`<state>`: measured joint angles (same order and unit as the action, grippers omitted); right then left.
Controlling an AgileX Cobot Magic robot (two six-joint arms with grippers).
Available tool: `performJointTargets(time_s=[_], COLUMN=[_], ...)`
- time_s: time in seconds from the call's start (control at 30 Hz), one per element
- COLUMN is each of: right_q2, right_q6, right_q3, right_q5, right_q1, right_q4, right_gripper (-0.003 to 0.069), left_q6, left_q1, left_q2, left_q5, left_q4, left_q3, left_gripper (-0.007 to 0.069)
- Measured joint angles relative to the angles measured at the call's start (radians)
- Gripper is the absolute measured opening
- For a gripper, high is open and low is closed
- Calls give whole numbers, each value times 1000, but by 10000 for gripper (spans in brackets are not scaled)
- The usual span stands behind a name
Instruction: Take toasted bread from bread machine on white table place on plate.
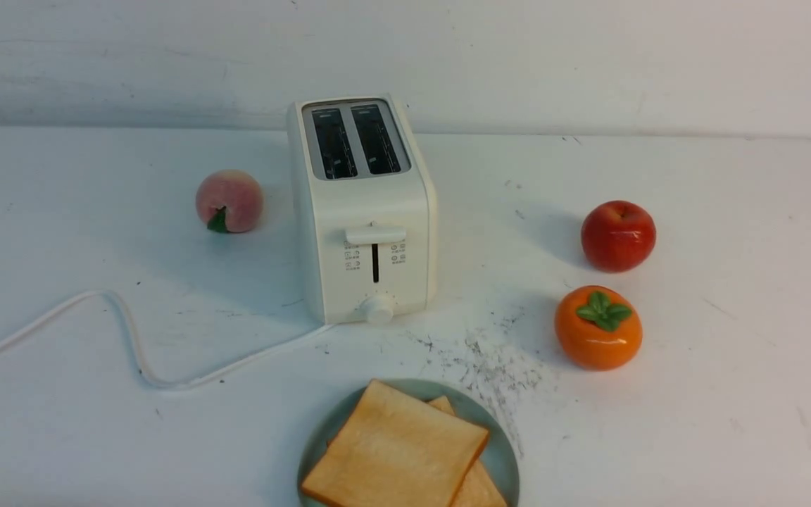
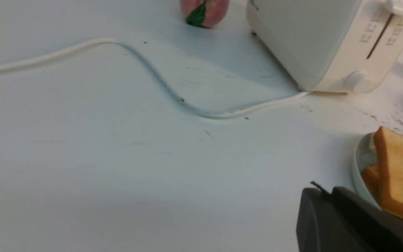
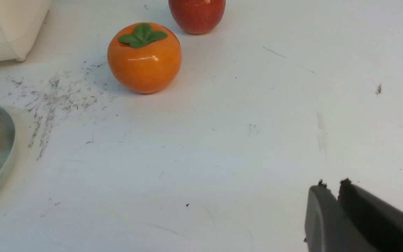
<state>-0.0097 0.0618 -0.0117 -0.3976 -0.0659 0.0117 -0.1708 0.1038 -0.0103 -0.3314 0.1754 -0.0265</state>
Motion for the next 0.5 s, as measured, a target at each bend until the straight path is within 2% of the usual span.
performJointTargets(time_s=[0.2, 0.33, 0.5], right_q2=[0, 0, 0], right_q6=[3, 3, 3], right_q3=[0, 0, 0], right_q5=[0, 0, 0], right_q1=[0, 0, 0], right_q4=[0, 0, 0], right_gripper=[80, 84, 90], left_q6=[-18, -111, -130], left_q1=[-25, -60, -61], left_q2=[0, 0, 0], left_q5=[-19, -48, -54], left_q4=[-16, -75, -85], left_q3=[-2, -3, -3], left_gripper=[38, 40, 50])
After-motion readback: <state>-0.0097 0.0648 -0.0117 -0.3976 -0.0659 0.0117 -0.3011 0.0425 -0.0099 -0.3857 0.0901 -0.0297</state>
